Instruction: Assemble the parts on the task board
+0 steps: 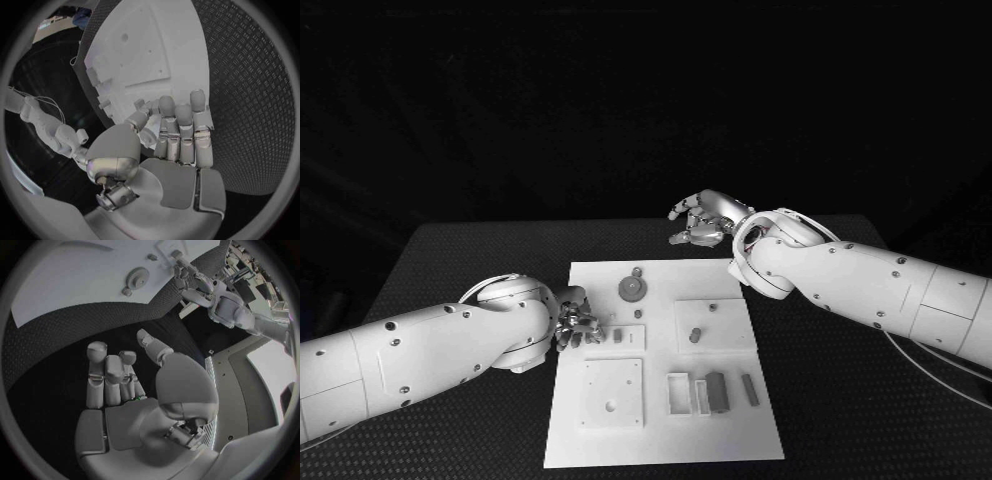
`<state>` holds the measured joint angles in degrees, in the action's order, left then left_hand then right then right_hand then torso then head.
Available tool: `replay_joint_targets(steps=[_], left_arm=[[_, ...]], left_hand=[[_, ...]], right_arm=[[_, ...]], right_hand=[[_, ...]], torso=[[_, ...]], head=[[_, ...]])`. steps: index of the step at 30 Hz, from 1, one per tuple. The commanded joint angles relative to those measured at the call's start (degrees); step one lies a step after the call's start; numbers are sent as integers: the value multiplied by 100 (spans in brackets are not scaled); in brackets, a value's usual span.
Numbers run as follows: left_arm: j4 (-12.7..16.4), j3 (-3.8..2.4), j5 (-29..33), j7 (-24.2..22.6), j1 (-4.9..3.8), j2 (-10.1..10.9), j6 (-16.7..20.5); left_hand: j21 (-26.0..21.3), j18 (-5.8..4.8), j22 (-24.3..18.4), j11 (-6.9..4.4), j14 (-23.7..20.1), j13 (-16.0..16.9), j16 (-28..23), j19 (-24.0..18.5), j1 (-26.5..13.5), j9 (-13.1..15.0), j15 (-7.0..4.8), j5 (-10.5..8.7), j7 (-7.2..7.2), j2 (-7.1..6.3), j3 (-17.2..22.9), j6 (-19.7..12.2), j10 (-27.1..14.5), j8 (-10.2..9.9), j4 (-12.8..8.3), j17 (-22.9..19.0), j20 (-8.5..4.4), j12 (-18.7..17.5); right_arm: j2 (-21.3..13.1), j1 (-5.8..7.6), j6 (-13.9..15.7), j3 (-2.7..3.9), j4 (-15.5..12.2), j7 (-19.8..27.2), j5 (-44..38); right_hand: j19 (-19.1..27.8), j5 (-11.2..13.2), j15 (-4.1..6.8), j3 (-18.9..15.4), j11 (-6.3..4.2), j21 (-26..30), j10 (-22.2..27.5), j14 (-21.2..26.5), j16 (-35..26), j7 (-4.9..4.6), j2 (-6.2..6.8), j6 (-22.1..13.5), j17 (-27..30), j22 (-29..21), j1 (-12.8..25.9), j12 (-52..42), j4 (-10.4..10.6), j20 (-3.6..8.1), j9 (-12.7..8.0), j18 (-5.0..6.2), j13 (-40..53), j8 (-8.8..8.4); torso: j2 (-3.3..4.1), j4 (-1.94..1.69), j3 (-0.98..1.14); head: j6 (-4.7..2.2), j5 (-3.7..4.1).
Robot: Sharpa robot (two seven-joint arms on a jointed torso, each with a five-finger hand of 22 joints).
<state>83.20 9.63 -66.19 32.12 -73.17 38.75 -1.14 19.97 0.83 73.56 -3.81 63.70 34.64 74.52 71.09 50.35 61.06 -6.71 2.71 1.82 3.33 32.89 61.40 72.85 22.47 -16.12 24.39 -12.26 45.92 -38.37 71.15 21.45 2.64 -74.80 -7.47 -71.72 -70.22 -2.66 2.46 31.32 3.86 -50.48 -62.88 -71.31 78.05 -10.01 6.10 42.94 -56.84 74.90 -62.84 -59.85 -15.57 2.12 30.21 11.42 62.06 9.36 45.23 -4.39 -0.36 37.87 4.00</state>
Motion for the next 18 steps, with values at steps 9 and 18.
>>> replay_joint_targets(steps=[9, 18], left_arm=[[-59, 84, -15, 270, 101, 5, -434], [-78, 84, 8, 253, 101, -6, -359]], left_hand=[[-36, -31, 22, -28, 4, 6, 14, -7, 22, 8, -38, 13, 12, -125, -11, 37, -12, -36, 20, -1, -25, 22], [-67, -29, 30, -32, 11, 4, 16, 14, -175, 11, -44, 13, 7, -321, -78, 48, -9, -55, 235, -7, -33, 24]], right_arm=[[0, -3, -56, 1, -2, 23, -11], [-4, -4, -58, 0, -4, 23, -10]], right_hand=[[-7, -20, -7, -12, 9, 29, 44, 39, 0, -57, 6, -12, 7, 107, 52, -19, 27, 39, -9, 358, -7, 32], [-7, -20, -7, -12, 9, 29, 45, 39, 0, -57, 7, -12, 7, 107, 55, -21, 30, 39, -10, 358, -9, 32]], torso=[[0, 4, 4], [1, 3, 7]], head=[[1, -3], [-2, 3]])
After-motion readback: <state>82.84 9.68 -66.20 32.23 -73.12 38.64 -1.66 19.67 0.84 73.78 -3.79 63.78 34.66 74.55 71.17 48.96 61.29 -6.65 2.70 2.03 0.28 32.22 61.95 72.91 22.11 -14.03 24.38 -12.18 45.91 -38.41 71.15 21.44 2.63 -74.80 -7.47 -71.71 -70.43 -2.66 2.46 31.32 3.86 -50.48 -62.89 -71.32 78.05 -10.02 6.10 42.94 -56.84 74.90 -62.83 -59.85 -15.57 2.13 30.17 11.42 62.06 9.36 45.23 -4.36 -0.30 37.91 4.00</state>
